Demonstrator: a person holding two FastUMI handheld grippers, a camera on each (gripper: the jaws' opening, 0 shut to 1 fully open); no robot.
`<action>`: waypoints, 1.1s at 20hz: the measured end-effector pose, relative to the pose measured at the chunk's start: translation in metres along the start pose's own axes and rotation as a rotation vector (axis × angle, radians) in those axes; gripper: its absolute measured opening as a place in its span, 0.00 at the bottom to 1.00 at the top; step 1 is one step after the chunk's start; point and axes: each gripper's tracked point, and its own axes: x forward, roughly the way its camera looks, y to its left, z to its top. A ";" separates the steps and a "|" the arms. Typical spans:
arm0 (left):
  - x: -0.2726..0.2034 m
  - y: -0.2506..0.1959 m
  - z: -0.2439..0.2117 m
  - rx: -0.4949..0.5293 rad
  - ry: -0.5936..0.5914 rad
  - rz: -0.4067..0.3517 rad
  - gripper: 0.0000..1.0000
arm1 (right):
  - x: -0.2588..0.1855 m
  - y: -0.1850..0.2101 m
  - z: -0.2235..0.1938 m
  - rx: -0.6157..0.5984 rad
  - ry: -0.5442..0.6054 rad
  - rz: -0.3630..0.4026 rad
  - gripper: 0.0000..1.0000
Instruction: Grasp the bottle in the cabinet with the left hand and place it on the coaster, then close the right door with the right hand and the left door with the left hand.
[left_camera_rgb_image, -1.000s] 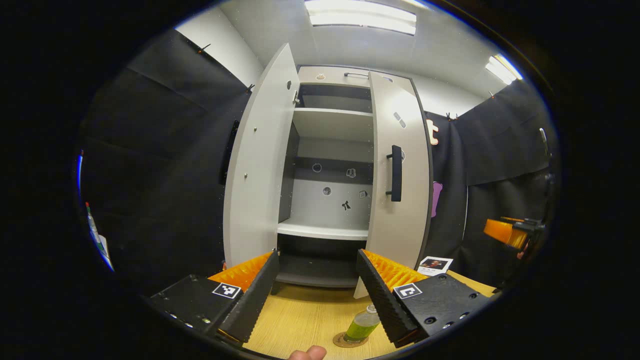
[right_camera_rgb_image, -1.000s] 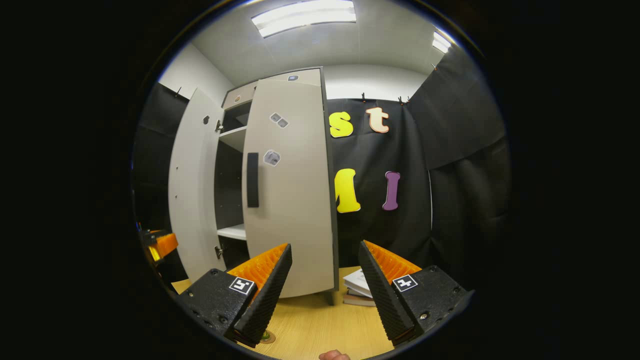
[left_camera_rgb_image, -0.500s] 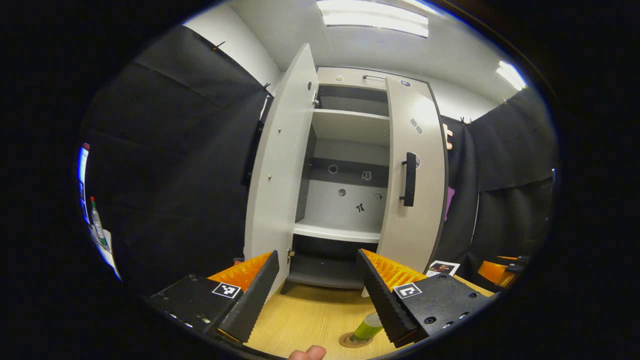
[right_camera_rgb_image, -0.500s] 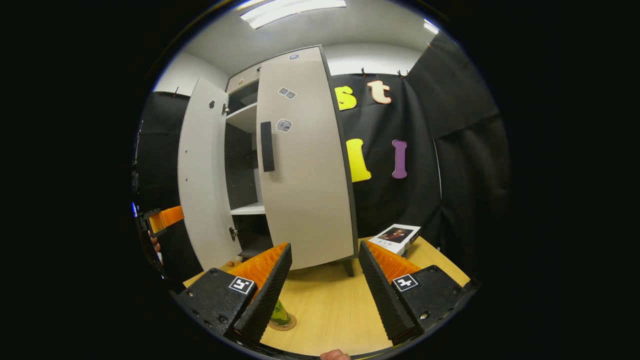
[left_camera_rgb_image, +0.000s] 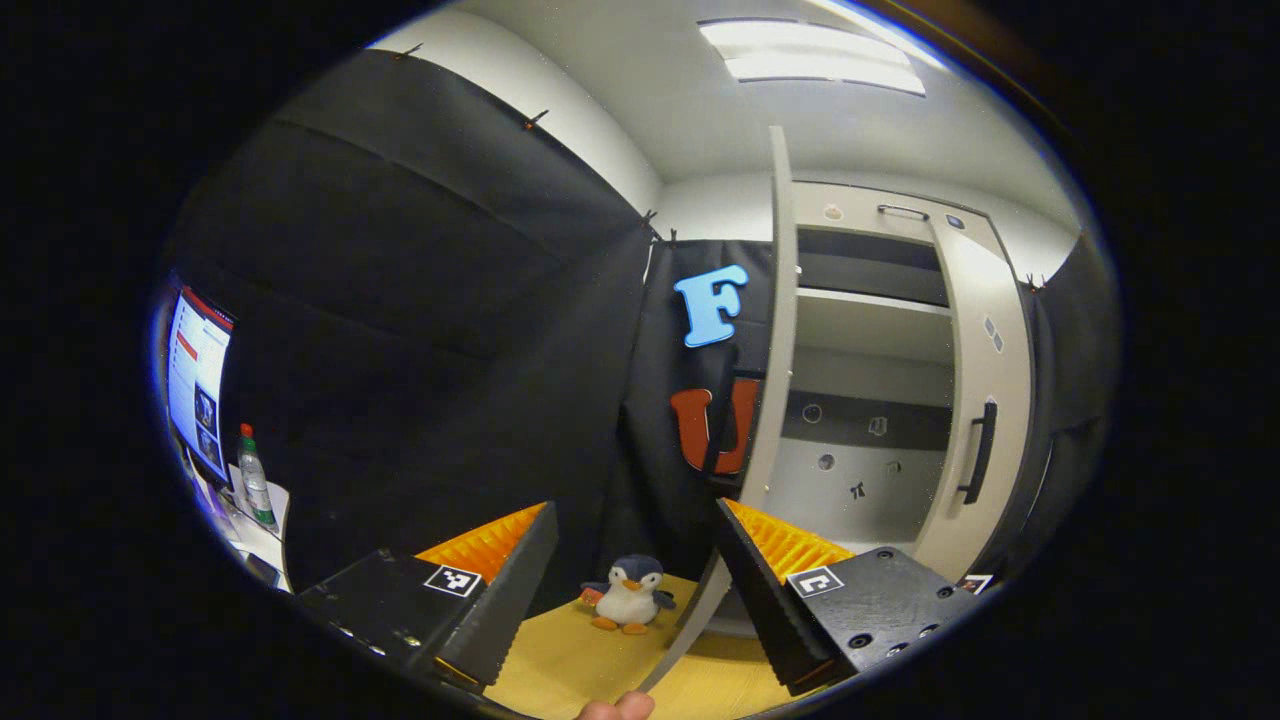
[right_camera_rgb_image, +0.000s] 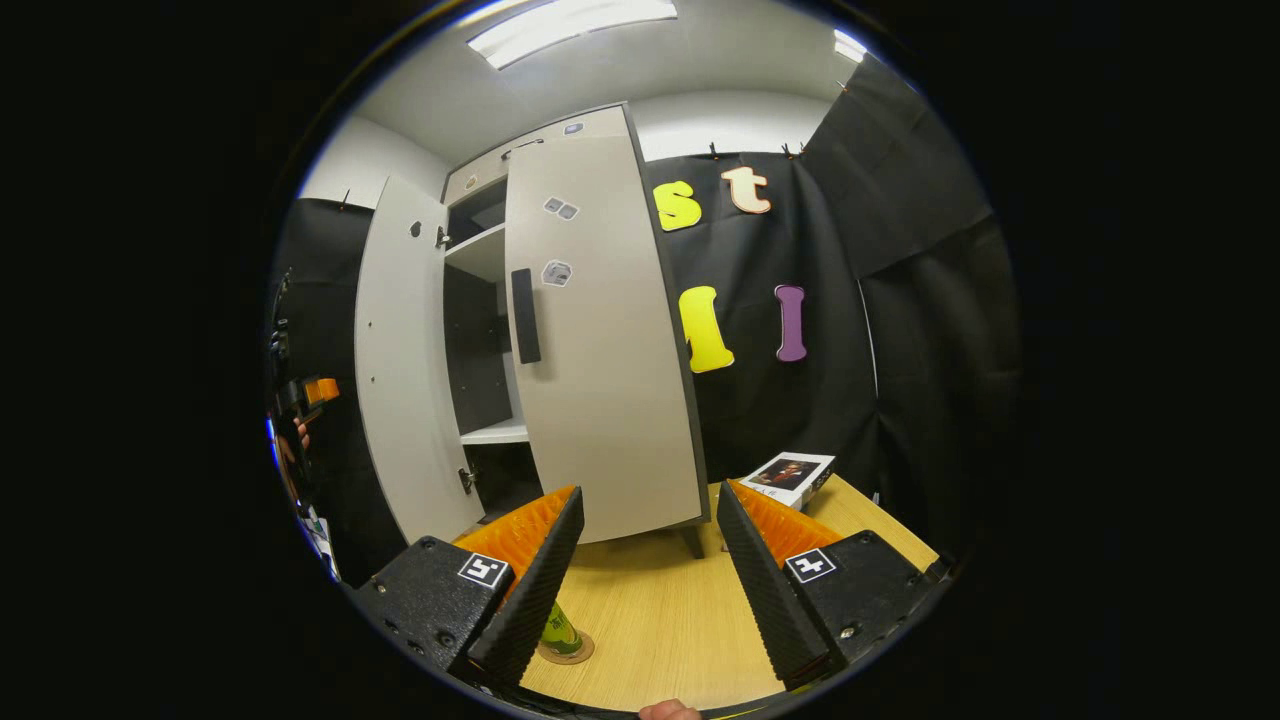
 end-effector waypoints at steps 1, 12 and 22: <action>0.008 0.007 0.007 -0.012 -0.012 0.012 0.98 | -0.001 -0.004 0.000 0.003 0.002 -0.007 0.83; 0.076 0.010 0.020 -0.039 -0.061 0.045 1.00 | -0.004 -0.021 0.003 0.005 -0.006 -0.040 0.83; 0.063 -0.031 0.016 -0.031 -0.082 -0.025 0.94 | -0.007 -0.028 0.001 -0.004 -0.005 -0.034 0.83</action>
